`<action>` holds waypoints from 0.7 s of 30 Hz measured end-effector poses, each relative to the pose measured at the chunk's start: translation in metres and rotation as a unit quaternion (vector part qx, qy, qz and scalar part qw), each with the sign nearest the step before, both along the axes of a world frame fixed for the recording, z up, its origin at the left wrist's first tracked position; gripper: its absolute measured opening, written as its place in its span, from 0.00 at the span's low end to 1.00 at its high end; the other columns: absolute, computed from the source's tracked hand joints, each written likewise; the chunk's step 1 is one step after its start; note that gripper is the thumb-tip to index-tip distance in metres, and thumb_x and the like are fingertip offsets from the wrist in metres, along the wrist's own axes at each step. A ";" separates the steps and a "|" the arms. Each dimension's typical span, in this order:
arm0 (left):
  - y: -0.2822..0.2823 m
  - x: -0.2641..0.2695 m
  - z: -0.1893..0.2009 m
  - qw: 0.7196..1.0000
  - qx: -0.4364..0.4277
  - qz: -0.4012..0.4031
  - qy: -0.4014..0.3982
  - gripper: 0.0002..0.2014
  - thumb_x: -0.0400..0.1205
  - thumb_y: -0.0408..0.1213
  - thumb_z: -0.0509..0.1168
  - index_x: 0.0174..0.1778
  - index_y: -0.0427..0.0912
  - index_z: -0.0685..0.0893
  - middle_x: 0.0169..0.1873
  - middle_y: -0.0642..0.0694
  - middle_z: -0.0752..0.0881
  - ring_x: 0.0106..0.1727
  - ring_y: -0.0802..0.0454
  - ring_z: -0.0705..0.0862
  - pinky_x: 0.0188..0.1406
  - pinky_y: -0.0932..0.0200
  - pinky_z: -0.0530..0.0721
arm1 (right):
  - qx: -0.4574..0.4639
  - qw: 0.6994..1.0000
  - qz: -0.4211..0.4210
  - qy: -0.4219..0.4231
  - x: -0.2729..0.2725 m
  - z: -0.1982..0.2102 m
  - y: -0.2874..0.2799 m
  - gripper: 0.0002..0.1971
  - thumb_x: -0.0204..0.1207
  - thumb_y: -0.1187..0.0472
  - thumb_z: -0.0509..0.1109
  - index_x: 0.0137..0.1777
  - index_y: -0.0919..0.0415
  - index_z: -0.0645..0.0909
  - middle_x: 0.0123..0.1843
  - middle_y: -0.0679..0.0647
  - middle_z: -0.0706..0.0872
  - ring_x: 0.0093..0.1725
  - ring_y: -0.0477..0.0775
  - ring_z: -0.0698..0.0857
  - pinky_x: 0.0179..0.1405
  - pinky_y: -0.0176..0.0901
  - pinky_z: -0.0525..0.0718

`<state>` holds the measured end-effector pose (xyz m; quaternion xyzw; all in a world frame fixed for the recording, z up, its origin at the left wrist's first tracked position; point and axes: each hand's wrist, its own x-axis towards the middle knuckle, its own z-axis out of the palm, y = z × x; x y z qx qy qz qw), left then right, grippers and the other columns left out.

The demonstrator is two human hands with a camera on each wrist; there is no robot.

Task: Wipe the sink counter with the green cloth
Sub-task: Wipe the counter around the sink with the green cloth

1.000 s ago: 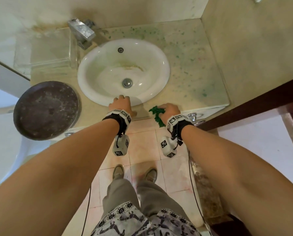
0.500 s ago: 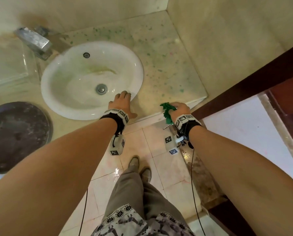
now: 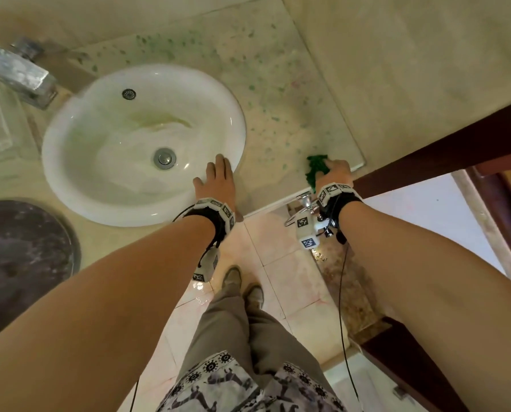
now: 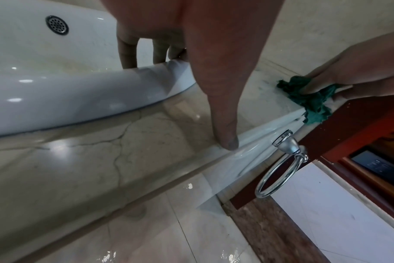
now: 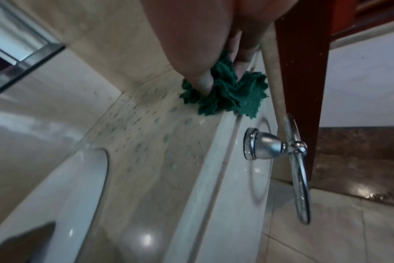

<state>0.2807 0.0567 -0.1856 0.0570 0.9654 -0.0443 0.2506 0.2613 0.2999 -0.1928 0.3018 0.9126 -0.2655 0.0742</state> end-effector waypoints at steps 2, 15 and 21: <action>0.001 -0.001 0.000 1.000 -0.007 -0.007 0.004 0.73 0.56 0.64 0.82 0.84 0.33 0.43 0.83 0.40 0.49 0.80 0.41 0.59 0.67 0.41 0.74 | 0.013 1.000 0.002 -0.010 -0.003 0.000 -0.006 0.18 0.77 0.62 0.68 0.67 0.59 0.81 0.69 0.55 0.79 0.63 0.59 0.82 0.66 0.49 0.82; 0.010 -0.002 0.000 0.999 -0.040 0.002 0.004 0.72 0.56 0.62 0.82 0.83 0.32 0.45 0.82 0.38 0.52 0.77 0.40 0.63 0.61 0.43 0.77 | -0.002 0.986 0.163 -0.032 0.001 -0.005 -0.039 0.21 0.75 0.64 0.69 0.68 0.53 0.80 0.70 0.53 0.78 0.64 0.57 0.80 0.61 0.40 0.78; 0.011 -0.002 -0.007 0.999 -0.034 0.023 0.030 0.61 0.63 0.56 0.80 0.83 0.32 0.51 0.82 0.39 0.55 0.73 0.40 0.68 0.56 0.45 0.80 | 0.002 0.955 0.296 0.014 0.009 -0.013 -0.046 0.20 0.75 0.67 0.68 0.67 0.54 0.83 0.68 0.52 0.77 0.64 0.61 0.75 0.61 0.42 0.76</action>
